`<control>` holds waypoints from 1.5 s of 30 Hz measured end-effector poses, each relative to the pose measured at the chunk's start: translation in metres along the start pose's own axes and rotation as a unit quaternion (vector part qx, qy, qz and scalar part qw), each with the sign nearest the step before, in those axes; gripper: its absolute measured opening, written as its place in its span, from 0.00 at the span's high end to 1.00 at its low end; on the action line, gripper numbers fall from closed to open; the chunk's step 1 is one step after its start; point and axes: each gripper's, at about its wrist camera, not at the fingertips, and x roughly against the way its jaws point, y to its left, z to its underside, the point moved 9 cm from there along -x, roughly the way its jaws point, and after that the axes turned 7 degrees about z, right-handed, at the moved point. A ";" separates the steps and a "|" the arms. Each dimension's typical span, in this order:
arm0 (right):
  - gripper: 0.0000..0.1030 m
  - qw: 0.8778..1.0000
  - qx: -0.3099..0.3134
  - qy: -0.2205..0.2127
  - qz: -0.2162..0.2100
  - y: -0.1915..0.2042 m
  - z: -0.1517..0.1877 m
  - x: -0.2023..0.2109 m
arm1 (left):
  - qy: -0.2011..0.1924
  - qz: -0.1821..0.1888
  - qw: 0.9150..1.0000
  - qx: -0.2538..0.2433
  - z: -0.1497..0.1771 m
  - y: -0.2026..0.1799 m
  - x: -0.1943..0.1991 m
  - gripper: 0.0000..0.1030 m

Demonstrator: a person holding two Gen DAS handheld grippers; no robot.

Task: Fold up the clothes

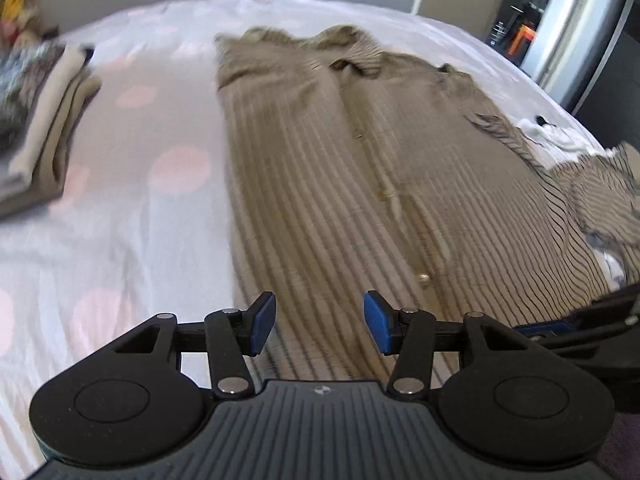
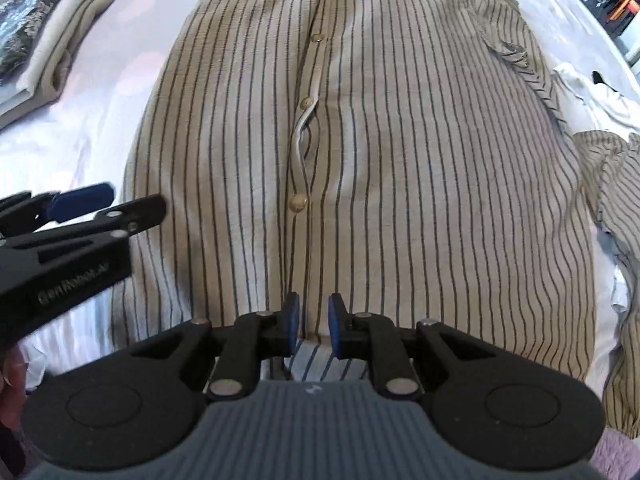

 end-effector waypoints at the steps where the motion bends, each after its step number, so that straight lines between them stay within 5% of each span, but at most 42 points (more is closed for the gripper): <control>1: 0.83 1.000 0.001 -0.006 -0.003 -0.004 0.000 -0.001 | 0.001 -0.008 1.000 -0.006 0.000 -0.004 0.000 0.54; 9: 0.83 0.999 -0.007 -0.044 -0.023 -0.056 -0.007 0.004 | 0.027 -0.015 0.998 -0.049 -0.010 -0.044 -0.001 0.54; 16: 0.83 0.997 -0.016 -0.075 -0.023 -0.109 -0.034 0.004 | 0.033 0.007 0.993 -0.115 -0.074 -0.075 -0.018 0.54; 22: 0.83 0.995 -0.023 -0.094 -0.010 -0.152 -0.075 -0.009 | 0.046 -0.044 0.988 -0.143 -0.109 -0.043 -0.060 0.54; 33: 0.78 0.990 -0.080 -0.120 -0.002 -0.242 -0.204 -0.070 | 0.026 -0.112 0.989 -0.098 -0.127 0.051 -0.102 0.54; 39: 0.75 0.981 -0.142 -0.132 -0.007 -0.298 -0.280 -0.112 | -0.009 -0.117 0.989 -0.093 -0.139 0.064 -0.106 0.54; 45: 0.67 0.977 -0.170 -0.131 -0.017 -0.323 -0.330 -0.148 | 0.038 -0.116 0.989 -0.088 -0.142 0.072 -0.124 0.54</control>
